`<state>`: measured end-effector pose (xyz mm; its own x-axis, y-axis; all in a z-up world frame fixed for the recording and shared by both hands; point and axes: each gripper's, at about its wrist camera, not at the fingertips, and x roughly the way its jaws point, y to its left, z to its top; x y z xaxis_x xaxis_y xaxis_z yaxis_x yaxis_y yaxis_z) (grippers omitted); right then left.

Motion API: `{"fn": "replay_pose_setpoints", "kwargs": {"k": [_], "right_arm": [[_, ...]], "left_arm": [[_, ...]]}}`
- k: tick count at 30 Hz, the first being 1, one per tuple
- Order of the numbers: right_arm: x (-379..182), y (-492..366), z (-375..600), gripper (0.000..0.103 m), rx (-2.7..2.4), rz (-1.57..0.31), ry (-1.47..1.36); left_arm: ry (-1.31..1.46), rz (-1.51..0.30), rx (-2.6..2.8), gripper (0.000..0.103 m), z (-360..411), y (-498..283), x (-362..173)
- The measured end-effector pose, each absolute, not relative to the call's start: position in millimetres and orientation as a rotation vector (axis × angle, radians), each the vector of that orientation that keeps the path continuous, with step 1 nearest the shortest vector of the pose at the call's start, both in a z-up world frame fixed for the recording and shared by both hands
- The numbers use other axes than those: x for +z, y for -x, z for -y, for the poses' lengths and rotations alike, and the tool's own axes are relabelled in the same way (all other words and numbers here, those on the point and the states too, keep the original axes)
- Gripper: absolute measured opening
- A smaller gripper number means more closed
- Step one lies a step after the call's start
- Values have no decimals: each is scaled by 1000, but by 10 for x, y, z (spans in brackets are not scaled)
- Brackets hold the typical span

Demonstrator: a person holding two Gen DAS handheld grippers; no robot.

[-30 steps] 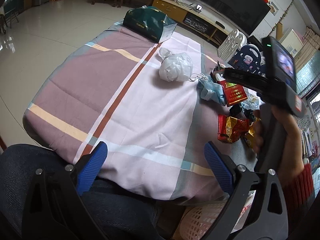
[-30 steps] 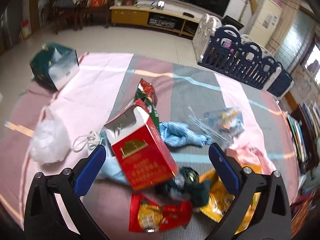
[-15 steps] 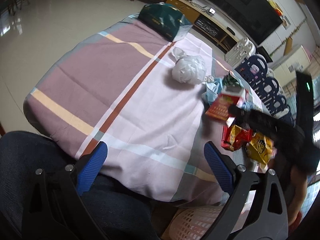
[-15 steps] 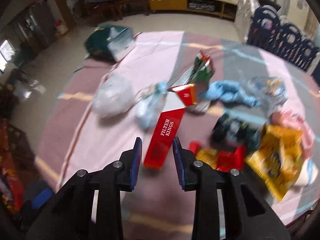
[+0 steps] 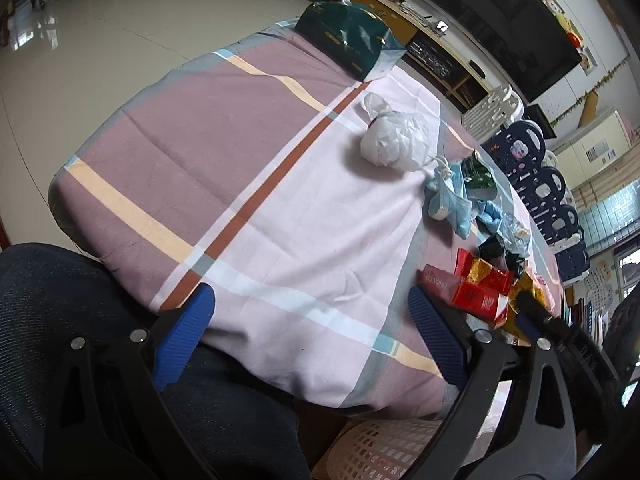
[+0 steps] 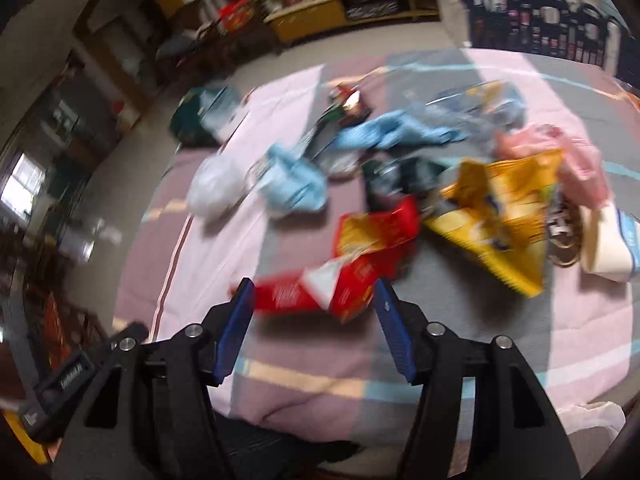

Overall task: Collect trash
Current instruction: 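Grasp the red cigarette box with the right tool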

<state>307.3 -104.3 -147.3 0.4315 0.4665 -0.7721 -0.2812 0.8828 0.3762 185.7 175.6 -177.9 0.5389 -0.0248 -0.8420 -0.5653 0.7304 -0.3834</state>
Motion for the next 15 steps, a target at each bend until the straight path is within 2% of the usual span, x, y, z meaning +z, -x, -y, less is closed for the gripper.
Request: {"fn": "replay_pose_setpoints", "kwargs": {"k": [3, 10, 12, 14, 15], "right_arm": [[-1531, -3209, 1159, 67, 414, -1038, -271], [-1914, -3194, 932, 66, 410, -1139, -220], [-1998, -3159, 854, 51, 429, -1159, -220], [-2038, -3105, 865, 43, 448, -1174, -246], [-2053, -3080, 883, 29, 467, -1165, -285]], "left_arm": [[685, -957, 360, 97, -1743, -1865, -1775], [667, -960, 368, 97, -1727, -1882, -1774], [665, -959, 374, 97, -1733, -1882, -1777], [664, -961, 375, 97, -1734, -1888, -1782], [662, -961, 375, 97, -1733, -1891, -1781]]}}
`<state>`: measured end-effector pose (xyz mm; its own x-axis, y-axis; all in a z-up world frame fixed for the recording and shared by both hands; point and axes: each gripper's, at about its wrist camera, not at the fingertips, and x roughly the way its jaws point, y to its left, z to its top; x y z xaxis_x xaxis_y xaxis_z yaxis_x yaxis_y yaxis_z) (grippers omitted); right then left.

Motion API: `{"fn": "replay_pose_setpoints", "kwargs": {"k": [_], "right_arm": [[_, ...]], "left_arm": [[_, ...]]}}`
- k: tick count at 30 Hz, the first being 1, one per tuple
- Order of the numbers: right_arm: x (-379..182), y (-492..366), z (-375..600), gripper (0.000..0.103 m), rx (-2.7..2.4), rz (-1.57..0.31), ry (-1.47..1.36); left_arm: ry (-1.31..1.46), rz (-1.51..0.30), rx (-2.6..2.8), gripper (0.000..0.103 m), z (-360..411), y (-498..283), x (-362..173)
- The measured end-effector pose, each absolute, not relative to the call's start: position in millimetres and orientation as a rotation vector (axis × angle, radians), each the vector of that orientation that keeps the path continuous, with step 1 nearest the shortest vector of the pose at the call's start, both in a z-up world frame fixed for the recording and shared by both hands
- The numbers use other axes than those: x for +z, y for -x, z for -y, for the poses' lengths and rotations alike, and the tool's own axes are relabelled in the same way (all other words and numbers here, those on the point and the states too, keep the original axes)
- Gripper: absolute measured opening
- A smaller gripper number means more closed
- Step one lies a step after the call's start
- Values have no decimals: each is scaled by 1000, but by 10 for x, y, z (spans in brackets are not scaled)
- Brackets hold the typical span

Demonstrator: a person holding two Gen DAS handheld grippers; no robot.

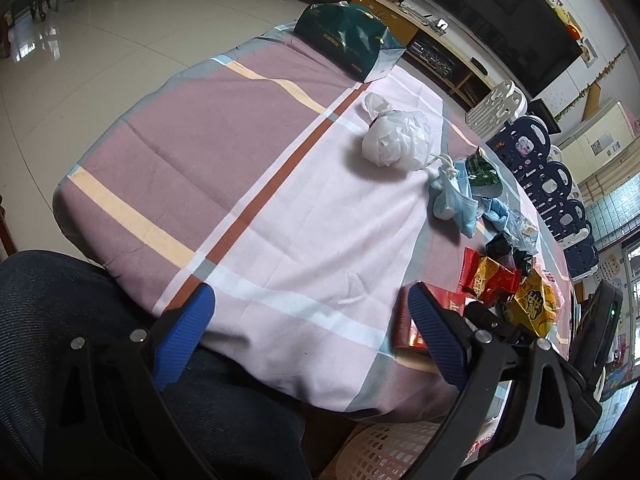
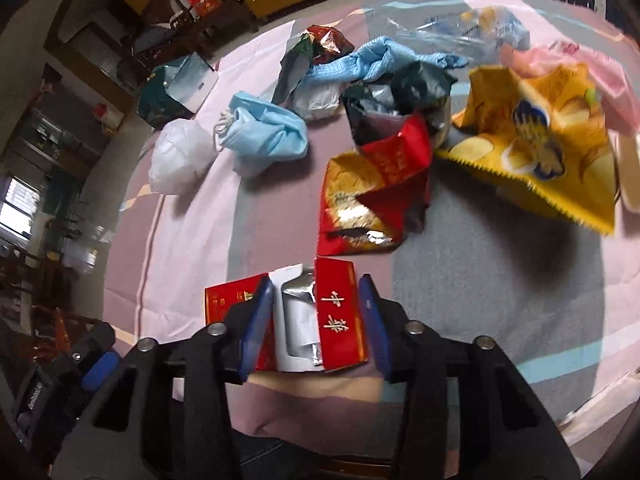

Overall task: Collect trash
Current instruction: 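Grasp the red cigarette box with the right tool, then pass the red cigarette box to the left tool while the right tool grasps the red chip bag, then drop the red chip bag and cigarette box into the wastebasket with both tools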

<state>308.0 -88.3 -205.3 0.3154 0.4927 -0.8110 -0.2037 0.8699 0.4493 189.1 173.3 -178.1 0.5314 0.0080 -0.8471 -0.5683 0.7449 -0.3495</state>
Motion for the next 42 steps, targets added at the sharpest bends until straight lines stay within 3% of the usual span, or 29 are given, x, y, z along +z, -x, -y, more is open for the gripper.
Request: {"fn": "replay_pose_setpoints", "kwargs": {"k": [2, 5, 7, 9, 11, 14, 16, 18, 19, 20, 31, 33, 35, 42], "right_arm": [[-2101, -3051, 885, 18, 519, -1188, -354], [-2101, -2989, 797, 18, 593, -1183, -358], [-2010, -2992, 836, 30, 553, -1141, -332], [-1877, -3031, 1013, 70, 511, -1074, -403], [-1781, -3120, 1150, 77, 353, -1022, -375], [-1859, -3350, 1173, 77, 193, -1061, -305], [-1985, -3467, 1132, 73, 195, -1095, -299], [-2087, -3532, 1028, 32, 214, -1119, -274], [-2099, -3519, 997, 30, 216, -1110, -264], [-2089, -3488, 987, 15, 229, -1094, -267], [-1849, -2711, 1316, 14, 302, -986, -337], [-1796, -2608, 1364, 14, 292, -967, -340], [-1722, -2494, 1433, 14, 282, -943, -332], [-1554, -2185, 1743, 14, 242, -897, -338]], "left_arm": [[658, -958, 376, 97, -1726, -1890, -1775], [653, -962, 376, 97, -1714, -1890, -1778], [647, -970, 382, 97, -1716, -1903, -1788], [633, -984, 388, 97, -1690, -1942, -1803], [613, -996, 363, 98, -1618, -2004, -1822], [576, -1043, 252, 99, -1416, -2178, -1897], [550, -1099, 170, 99, -1284, -2292, -1978], [529, -1136, 130, 99, -1194, -2357, -2036], [517, -1143, 130, 99, -1168, -2374, -2054], [510, -1143, 139, 99, -1161, -2389, -2065], [419, -1157, 148, 99, -1021, -2572, -2165], [373, -1152, 160, 95, -983, -2586, -2157], [309, -1135, 151, 73, -925, -2589, -2137], [310, -1098, 116, 70, -971, -2531, -2058]]}}
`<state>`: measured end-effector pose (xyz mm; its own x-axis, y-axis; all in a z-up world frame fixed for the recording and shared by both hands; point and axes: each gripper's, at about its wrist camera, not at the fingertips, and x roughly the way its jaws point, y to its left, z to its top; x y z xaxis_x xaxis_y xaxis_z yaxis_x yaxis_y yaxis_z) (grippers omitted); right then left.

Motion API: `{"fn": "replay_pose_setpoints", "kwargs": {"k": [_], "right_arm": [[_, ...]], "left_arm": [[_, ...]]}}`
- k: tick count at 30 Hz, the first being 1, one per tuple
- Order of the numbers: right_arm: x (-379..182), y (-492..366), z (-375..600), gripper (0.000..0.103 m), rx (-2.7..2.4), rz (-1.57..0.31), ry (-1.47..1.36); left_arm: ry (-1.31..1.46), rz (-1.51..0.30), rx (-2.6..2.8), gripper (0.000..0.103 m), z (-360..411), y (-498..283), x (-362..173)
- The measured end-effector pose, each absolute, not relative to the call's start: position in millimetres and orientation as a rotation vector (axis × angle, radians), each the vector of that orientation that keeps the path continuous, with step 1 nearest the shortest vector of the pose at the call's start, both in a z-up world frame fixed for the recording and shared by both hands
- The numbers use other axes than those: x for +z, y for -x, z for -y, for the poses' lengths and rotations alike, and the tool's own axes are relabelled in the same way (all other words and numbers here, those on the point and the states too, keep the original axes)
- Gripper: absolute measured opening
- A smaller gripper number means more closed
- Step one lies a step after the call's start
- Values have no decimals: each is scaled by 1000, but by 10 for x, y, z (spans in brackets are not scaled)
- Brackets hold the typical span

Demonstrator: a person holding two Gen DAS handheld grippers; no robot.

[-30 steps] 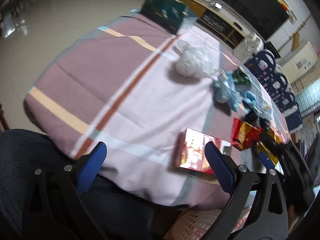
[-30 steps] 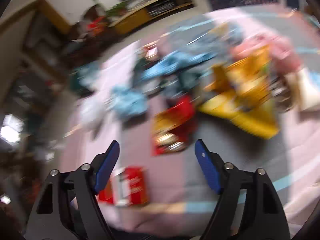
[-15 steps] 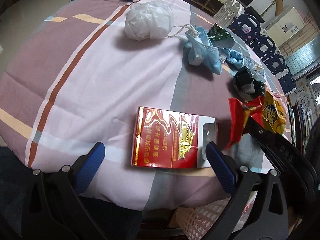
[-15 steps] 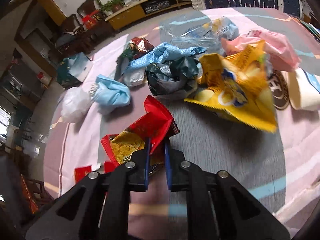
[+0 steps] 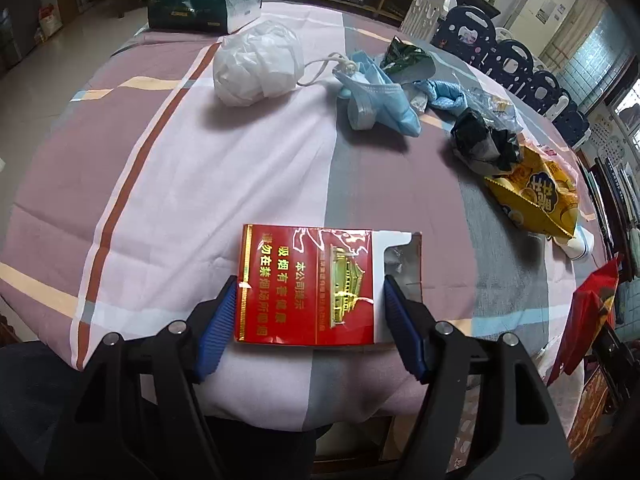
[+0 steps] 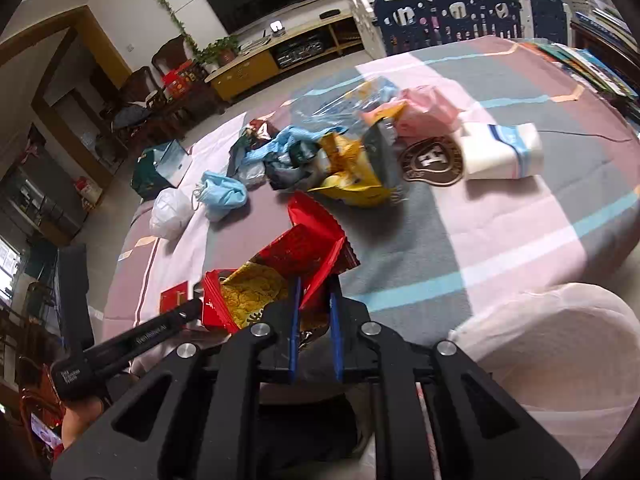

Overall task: Collect trash
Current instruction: 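Drop the red chip bag and cigarette box into the wastebasket with both tools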

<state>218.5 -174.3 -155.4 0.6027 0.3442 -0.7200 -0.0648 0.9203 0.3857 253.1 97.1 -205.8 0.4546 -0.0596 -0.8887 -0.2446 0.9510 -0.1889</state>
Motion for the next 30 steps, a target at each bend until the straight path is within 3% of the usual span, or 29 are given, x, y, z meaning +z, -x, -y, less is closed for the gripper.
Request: {"fn": "replay_pose_setpoints", "kwargs": {"k": [8, 12, 20, 21, 22, 24, 26, 28, 30], "right_arm": [[-1284, -1857, 2272, 14, 185, -840, -366], [-1134, -1579, 2678, 14, 123, -824, -337], [-1566, -1205, 3315, 16, -72, -1030, -307], [-1660, -1180, 3384, 18, -85, -1079, -321], [-1725, -1167, 3428, 28, -98, -1106, -329], [-1738, -1085, 3585, 65, -185, -1106, -351], [-1624, -956, 3793, 73, -267, -1032, -412], [-1505, -869, 3989, 73, -304, -977, -486], [-1421, -807, 4121, 73, -325, -934, -531]], "left_arm": [[329, -909, 2, 70, -951, -2293, -1681], [308, -905, -135, 70, -729, -2155, -1547], [110, -882, -539, 71, 449, -1648, -1293], [80, -888, -595, 71, 604, -1585, -1294], [61, -896, -638, 71, 713, -1531, -1309], [23, -922, -722, 71, 933, -1439, -1364], [-10, -944, -778, 71, 1083, -1364, -1428], [-25, -981, -834, 74, 1215, -1319, -1516], [-27, -1028, -880, 88, 1303, -1285, -1603]]}}
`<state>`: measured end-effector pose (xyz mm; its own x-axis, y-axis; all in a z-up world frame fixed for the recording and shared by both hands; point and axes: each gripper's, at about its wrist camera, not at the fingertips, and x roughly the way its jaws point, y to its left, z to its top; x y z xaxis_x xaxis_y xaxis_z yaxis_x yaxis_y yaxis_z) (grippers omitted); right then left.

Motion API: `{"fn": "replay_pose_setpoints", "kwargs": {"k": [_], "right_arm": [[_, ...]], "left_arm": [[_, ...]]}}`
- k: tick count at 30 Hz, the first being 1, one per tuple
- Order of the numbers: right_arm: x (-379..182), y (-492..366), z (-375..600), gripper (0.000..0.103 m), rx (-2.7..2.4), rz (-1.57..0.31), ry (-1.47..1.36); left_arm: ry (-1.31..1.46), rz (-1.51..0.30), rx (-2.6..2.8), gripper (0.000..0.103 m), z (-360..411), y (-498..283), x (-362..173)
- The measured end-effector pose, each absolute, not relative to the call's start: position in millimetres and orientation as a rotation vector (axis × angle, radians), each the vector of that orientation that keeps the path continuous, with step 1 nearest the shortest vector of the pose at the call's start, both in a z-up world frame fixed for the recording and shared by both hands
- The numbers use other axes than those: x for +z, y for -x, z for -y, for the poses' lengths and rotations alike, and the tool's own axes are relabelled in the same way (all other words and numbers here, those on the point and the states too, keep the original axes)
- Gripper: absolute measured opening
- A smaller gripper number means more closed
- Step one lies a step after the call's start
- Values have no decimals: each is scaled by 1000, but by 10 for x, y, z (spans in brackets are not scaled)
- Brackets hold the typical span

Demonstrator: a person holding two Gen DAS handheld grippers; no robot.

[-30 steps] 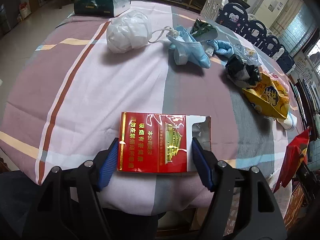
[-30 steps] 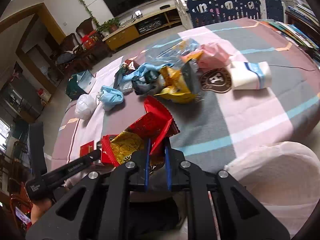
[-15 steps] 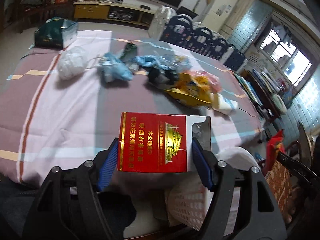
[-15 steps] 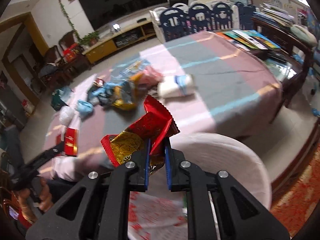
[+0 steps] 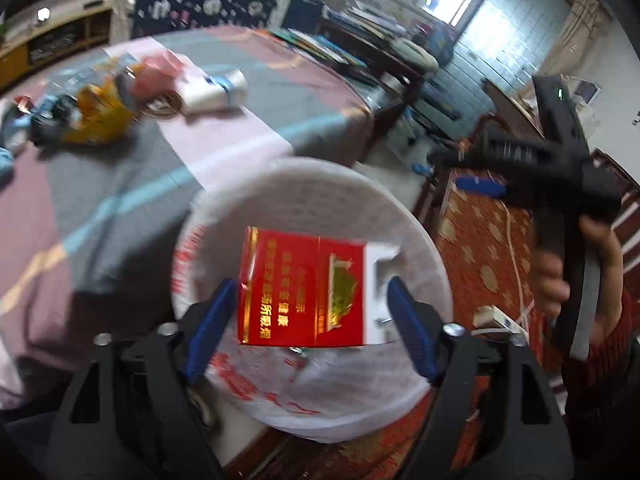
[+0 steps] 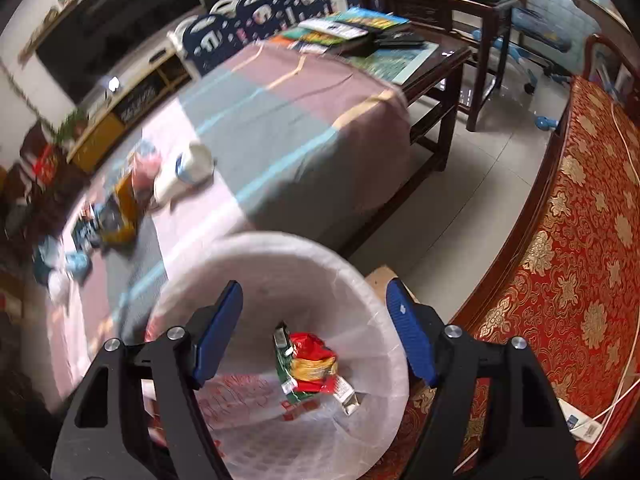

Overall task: Collect trash
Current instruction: 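Drop the red chip bag and cigarette box into the wastebasket with both tools, then grasp the yellow chip bag with the right tool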

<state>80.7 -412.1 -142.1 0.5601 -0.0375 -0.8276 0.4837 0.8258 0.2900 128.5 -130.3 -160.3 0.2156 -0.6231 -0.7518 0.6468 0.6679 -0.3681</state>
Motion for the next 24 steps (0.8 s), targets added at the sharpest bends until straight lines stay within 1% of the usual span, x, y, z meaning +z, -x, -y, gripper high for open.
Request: {"fn": "replay_pose_setpoints", "kwargs": {"k": [1, 2, 7, 14, 18, 20, 24], "right_arm": [[-1400, -786, 4149, 74, -334, -923, -536], [-1381, -780, 4162, 75, -342, -916, -538], [-1513, -852, 4009, 75, -304, -948, -558], [-1475, -1135, 3469, 75, -192, -964, -484], [-1451, -1475, 3067, 75, -85, -947, -482], [-1409, -1725, 2908, 75, -49, -913, -494], [-1339, -2422, 2475, 75, 16, -865, -441]], "left_arm": [[-29, -1037, -881, 95, 1315, -1282, -1627], [-34, -1036, -875, 96, 1311, -1290, -1642], [-62, -982, -667, 97, 1052, -1446, -1579], [-29, -814, -56, 98, 6, -1741, -1242], [-10, -757, 177, 99, -486, -1825, -1246], [39, -808, 264, 99, -675, -1887, -1297], [223, -919, 224, 99, -1028, -2021, -1457]]}}
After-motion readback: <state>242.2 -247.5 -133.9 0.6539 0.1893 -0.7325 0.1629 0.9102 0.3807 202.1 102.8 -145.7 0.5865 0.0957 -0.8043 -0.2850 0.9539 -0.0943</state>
